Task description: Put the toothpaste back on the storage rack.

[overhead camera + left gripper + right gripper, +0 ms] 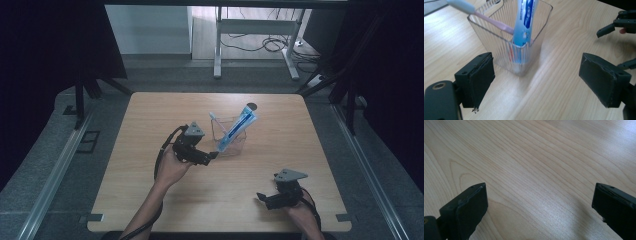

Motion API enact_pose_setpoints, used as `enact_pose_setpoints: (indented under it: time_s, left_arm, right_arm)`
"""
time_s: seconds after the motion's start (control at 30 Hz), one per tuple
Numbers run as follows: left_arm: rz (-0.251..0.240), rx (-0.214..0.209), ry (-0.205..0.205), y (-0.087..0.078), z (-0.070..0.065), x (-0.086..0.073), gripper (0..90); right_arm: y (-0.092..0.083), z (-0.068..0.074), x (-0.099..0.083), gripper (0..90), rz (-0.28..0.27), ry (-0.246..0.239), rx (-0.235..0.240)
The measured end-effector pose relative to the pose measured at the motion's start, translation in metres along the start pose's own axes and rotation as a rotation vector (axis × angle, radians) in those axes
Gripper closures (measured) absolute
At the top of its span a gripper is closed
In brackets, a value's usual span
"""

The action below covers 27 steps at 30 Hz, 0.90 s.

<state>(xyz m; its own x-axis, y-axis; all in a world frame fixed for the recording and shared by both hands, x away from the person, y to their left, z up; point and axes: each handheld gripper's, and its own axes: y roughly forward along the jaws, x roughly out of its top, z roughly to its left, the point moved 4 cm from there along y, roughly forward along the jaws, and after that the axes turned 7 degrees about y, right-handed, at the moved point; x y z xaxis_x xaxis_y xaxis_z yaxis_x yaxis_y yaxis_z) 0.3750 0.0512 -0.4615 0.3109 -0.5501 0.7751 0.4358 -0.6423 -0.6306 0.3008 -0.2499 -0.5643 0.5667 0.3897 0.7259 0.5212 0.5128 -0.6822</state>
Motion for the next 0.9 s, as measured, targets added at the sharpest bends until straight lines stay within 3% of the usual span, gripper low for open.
enact_pose_setpoints:
  time_s: [0.47, 0.9]
  left_arm:
    - [-0.006, 0.019, -0.006, -0.016, -0.009, -0.033, 13.1]
    - [-0.001, 0.013, -0.051, -0.015, -0.019, -0.073, 13.2]
  right_arm:
    - [0.001, 0.001, 0.000, 0.5, 0.003, -0.003, 0.002]
    - [0.001, 0.002, 0.000, 0.5, 0.007, -0.005, 0.003]
